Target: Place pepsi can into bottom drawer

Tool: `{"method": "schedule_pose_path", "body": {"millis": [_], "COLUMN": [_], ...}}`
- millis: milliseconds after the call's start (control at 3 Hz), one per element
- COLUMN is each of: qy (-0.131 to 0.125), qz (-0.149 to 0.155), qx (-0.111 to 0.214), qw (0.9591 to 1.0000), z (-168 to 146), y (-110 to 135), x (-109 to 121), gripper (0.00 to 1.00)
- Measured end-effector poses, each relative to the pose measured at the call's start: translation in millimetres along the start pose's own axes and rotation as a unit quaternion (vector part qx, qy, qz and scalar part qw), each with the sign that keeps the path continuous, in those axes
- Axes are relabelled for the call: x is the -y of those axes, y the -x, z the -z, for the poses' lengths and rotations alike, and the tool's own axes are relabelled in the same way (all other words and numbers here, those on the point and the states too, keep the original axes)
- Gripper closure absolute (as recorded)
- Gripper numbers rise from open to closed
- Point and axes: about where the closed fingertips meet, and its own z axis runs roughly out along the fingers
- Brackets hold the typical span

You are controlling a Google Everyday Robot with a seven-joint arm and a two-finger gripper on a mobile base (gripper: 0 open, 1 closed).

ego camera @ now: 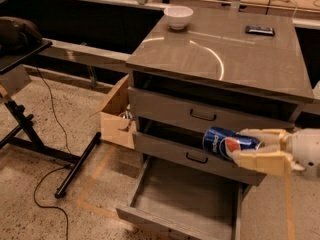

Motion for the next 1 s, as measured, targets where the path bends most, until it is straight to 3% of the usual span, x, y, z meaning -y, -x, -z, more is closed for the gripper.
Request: {"method": "schedule_pose_path", "body": {"millis": [333,667,1000], "qy": [-0.01,-0.029,-0.04], "qz": [0.002,0.015,0.018], "qx": [-0.043,-0.095,-0.106], "qw": [0.999,0.9949,0.9934], "z": [-40.8,-77.9,-86.8], "y": [-43.5,-87.5,-100.6], "x": [-2.4,0.0,2.5], "gripper": [1.0,1.0,1.0]}}
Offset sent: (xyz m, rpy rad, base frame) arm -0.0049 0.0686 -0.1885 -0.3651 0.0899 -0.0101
